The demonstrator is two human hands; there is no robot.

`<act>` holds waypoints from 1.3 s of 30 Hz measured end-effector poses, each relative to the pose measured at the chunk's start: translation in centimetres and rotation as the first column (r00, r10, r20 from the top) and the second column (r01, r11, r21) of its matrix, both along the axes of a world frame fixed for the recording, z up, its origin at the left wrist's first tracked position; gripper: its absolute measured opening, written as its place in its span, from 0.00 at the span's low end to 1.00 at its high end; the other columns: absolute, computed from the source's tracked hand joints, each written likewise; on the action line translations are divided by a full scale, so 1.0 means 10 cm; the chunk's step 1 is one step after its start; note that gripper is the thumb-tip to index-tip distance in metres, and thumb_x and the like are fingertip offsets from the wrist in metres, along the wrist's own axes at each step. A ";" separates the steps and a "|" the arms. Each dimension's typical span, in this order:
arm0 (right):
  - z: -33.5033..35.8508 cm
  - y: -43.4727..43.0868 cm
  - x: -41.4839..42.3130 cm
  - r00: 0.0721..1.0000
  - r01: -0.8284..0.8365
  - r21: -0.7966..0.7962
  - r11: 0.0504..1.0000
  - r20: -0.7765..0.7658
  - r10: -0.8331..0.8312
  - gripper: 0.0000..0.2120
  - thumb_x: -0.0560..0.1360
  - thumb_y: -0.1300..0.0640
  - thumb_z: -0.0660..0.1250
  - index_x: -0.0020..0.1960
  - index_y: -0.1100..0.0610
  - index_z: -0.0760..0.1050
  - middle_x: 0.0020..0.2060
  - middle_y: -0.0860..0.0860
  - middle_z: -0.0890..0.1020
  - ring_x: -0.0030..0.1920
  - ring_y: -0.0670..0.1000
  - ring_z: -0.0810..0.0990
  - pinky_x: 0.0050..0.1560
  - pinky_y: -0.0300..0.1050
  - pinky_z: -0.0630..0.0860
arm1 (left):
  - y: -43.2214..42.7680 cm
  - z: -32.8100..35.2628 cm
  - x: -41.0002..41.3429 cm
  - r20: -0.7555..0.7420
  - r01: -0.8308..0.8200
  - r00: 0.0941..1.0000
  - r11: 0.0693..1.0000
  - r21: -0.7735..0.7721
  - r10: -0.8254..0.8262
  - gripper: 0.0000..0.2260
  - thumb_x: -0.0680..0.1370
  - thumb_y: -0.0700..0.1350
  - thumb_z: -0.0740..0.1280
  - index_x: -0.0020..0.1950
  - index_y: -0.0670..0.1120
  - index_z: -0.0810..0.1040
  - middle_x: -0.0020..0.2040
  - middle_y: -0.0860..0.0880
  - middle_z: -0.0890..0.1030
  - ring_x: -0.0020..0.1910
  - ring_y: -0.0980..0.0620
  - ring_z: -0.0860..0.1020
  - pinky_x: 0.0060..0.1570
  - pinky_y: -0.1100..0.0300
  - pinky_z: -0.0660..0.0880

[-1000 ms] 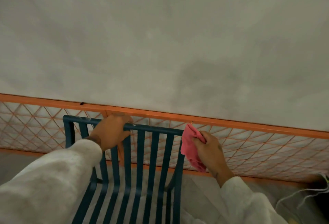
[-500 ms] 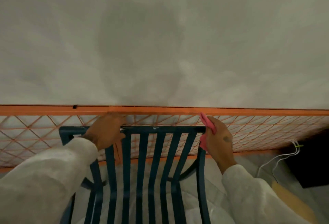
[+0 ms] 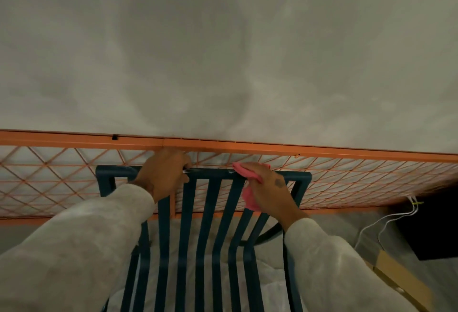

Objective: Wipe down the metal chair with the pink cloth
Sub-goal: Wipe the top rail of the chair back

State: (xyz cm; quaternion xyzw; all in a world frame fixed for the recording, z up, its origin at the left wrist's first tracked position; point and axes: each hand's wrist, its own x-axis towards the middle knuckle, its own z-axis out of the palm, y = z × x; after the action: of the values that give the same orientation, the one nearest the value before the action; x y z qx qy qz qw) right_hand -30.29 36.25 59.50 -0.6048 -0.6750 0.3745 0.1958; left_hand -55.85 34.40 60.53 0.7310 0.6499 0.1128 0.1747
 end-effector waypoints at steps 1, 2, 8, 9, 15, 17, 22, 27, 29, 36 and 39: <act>0.01 0.00 0.12 1.000 0.004 -0.007 1.000 0.014 -0.004 0.19 0.81 0.62 0.56 0.67 0.46 0.74 0.56 0.51 0.80 0.41 0.44 0.82 0.35 0.31 0.77 | -0.01 -0.01 0.01 0.010 -0.008 1.000 1.000 0.004 0.008 0.08 0.73 0.45 0.72 0.51 0.47 0.82 0.48 0.50 0.81 0.45 0.52 0.76 0.43 0.61 0.69; 0.02 0.01 0.26 0.999 0.026 -0.009 1.000 0.023 -0.026 0.20 0.81 0.64 0.56 0.67 0.46 0.74 0.56 0.52 0.80 0.40 0.46 0.82 0.35 0.34 0.78 | -0.02 -0.01 0.02 0.021 -0.017 1.000 1.000 0.008 0.017 0.07 0.73 0.45 0.72 0.51 0.47 0.82 0.49 0.49 0.81 0.45 0.52 0.76 0.43 0.61 0.68; -0.14 0.07 0.66 0.951 0.299 0.096 0.950 0.056 -0.305 0.22 0.79 0.68 0.60 0.66 0.46 0.73 0.59 0.53 0.75 0.48 0.50 0.79 0.39 0.34 0.81 | -0.04 -0.04 0.04 0.012 -0.050 0.999 0.999 0.017 0.050 0.09 0.74 0.45 0.72 0.53 0.47 0.81 0.51 0.49 0.80 0.47 0.51 0.76 0.47 0.59 0.72; -0.17 0.04 0.52 0.946 0.312 0.114 0.943 0.056 -0.319 0.21 0.79 0.69 0.60 0.66 0.49 0.72 0.56 0.53 0.75 0.47 0.52 0.79 0.42 0.39 0.83 | -0.03 -0.04 0.03 0.008 -0.053 0.999 0.998 0.022 0.053 0.09 0.73 0.45 0.72 0.53 0.47 0.81 0.51 0.49 0.80 0.47 0.51 0.76 0.47 0.59 0.72; -0.35 -0.39 0.09 0.998 0.050 0.357 0.933 -0.049 -0.035 0.27 0.78 0.71 0.62 0.72 0.51 0.70 0.64 0.47 0.75 0.60 0.52 0.78 0.60 0.43 0.79 | -0.03 -0.06 0.05 0.004 -0.057 0.998 0.998 0.030 0.057 0.08 0.73 0.45 0.72 0.52 0.47 0.81 0.51 0.49 0.81 0.46 0.50 0.77 0.44 0.59 0.71; -0.29 -0.37 0.33 1.000 0.024 0.297 0.955 0.007 -0.028 0.26 0.79 0.68 0.60 0.69 0.42 0.71 0.60 0.49 0.78 0.51 0.49 0.82 0.49 0.48 0.83 | -0.03 -0.07 0.05 0.001 -0.055 0.998 0.998 0.032 0.055 0.09 0.73 0.45 0.72 0.52 0.48 0.81 0.52 0.49 0.81 0.47 0.51 0.77 0.45 0.59 0.71; -0.08 -0.16 0.70 0.988 0.136 0.400 0.906 -0.124 -0.094 0.19 0.77 0.74 0.59 0.46 0.51 0.77 0.43 0.41 0.80 0.45 0.42 0.81 0.45 0.35 0.81 | -0.02 -0.04 0.07 -0.005 -0.060 0.998 0.998 0.028 0.060 0.09 0.73 0.45 0.72 0.52 0.48 0.80 0.52 0.49 0.81 0.48 0.50 0.78 0.50 0.55 0.76; -0.16 -0.16 0.10 0.957 0.268 0.145 0.952 -0.157 -0.245 0.17 0.79 0.66 0.61 0.57 0.46 0.77 0.55 0.48 0.76 0.48 0.48 0.81 0.39 0.30 0.79 | -0.02 -0.03 0.07 -0.015 -0.069 0.998 0.998 0.005 0.069 0.09 0.72 0.45 0.73 0.52 0.48 0.81 0.52 0.49 0.81 0.48 0.49 0.78 0.50 0.54 0.77; -0.13 -0.22 -0.12 0.968 0.193 0.087 0.977 -0.177 -0.176 0.17 0.80 0.64 0.61 0.62 0.45 0.74 0.57 0.51 0.75 0.48 0.52 0.82 0.39 0.37 0.82 | -0.03 -0.04 0.08 -0.018 -0.082 0.996 0.997 0.011 0.082 0.09 0.72 0.45 0.73 0.52 0.48 0.81 0.52 0.49 0.80 0.48 0.50 0.77 0.49 0.55 0.77; 0.17 -0.09 0.26 0.979 0.118 0.032 0.992 -0.172 -0.111 0.10 0.83 0.59 0.57 0.56 0.50 0.75 0.37 0.47 0.83 0.27 0.41 0.78 0.29 0.35 0.75 | -0.02 -0.03 0.08 -0.031 -0.087 0.996 0.996 -0.008 0.087 0.08 0.73 0.46 0.72 0.52 0.49 0.80 0.52 0.50 0.80 0.48 0.50 0.77 0.48 0.57 0.75; 0.24 0.03 0.20 0.968 0.205 0.091 0.975 -0.165 -0.188 0.05 0.83 0.57 0.59 0.54 0.55 0.73 0.36 0.41 0.78 0.26 0.38 0.79 0.27 0.29 0.74 | -0.02 -0.03 0.08 -0.033 -0.096 0.995 0.995 -0.015 0.095 0.08 0.74 0.46 0.72 0.51 0.49 0.79 0.52 0.50 0.80 0.48 0.51 0.76 0.46 0.59 0.73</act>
State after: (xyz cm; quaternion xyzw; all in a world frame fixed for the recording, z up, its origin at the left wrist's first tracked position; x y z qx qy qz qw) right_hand -28.27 36.54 61.94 -0.6265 -0.6134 0.3624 0.3162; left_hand -55.05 34.25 60.25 0.6993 0.6878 0.1036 0.1648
